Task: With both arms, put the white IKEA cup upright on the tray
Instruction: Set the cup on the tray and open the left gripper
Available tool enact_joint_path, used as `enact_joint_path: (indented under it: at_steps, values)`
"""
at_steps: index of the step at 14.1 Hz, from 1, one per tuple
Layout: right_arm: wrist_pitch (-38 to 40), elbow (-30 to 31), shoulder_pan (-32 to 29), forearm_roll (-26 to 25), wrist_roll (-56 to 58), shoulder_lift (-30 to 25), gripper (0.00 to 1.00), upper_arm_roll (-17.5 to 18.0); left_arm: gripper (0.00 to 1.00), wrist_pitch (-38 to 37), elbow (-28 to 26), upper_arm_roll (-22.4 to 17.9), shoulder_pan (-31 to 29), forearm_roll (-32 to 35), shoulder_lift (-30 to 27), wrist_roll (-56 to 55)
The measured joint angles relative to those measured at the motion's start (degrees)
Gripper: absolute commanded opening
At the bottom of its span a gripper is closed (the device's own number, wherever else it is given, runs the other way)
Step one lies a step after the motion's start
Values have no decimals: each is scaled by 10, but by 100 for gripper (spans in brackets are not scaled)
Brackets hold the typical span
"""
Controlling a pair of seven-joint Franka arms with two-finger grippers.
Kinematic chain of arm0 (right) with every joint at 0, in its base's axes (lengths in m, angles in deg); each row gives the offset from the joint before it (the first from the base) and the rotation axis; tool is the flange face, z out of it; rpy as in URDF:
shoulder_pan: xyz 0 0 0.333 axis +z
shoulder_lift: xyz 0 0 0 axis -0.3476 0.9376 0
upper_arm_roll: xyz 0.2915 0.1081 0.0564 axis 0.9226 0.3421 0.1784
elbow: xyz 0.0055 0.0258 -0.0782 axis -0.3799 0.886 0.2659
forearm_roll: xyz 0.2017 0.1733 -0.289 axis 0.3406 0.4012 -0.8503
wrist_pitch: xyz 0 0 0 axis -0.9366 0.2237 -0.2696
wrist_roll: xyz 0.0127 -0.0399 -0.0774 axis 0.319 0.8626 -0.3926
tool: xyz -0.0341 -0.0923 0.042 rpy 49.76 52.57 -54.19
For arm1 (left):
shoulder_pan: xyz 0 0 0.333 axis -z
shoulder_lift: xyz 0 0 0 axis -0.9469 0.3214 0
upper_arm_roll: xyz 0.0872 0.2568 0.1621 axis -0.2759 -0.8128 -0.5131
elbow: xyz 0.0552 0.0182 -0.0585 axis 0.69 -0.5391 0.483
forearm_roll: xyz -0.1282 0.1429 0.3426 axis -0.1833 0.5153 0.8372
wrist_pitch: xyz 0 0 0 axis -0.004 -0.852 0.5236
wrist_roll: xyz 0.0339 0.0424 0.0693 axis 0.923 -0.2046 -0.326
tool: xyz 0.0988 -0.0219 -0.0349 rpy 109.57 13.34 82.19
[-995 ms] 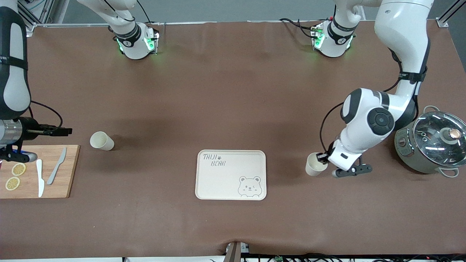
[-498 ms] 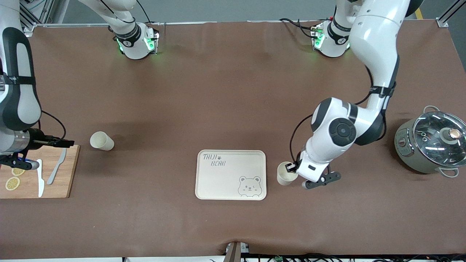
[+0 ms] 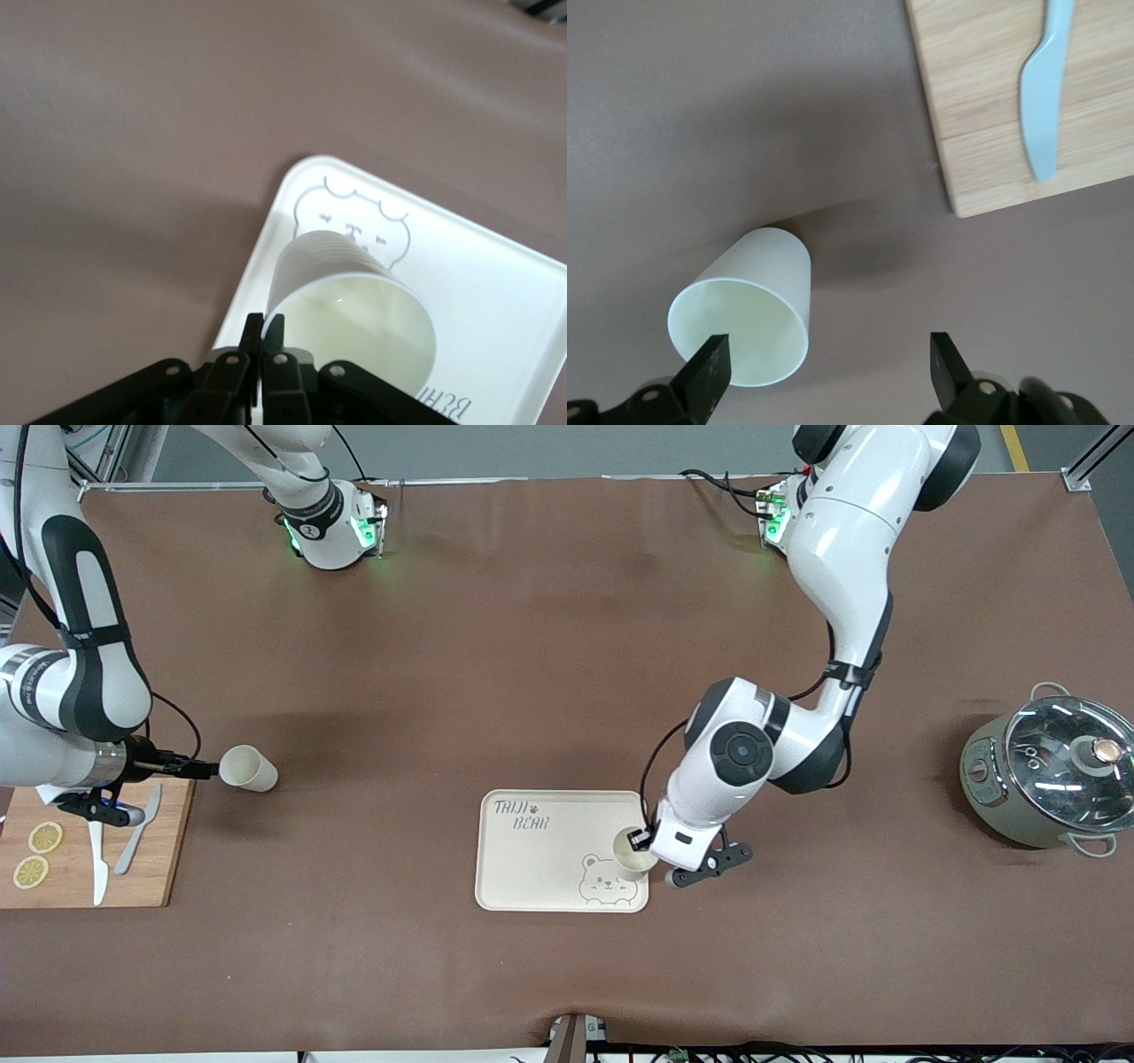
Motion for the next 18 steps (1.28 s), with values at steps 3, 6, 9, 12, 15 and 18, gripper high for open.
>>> enact_joint_path:
  at_steps: [3, 6, 9, 12, 15, 18]
  values:
    - [-8, 11, 0, 5, 0, -1, 79, 0, 0, 9, 0, -1, 12, 0, 19, -26]
    - [-59, 33, 0, 5, 0, -1, 79, 1, 100, 26, 1, -2, 13, 0, 32, -31]
    - [-93, 54, 0, 6, 0, -1, 72, 3, 100, 30, 8, -4, 10, 0, 32, -32]
    - [-100, 81, 0, 11, 0, -5, 54, 5, 100, 26, 21, -4, 6, 0, 22, -32]
    - [-103, 92, 0, 15, 0, -12, 6, 5, 100, -7, 27, -11, -4, 0, -15, -32]
    - [-103, 92, 0, 28, 0, -18, 0, 5, 100, -79, 27, -14, -40, 0, -67, -16]
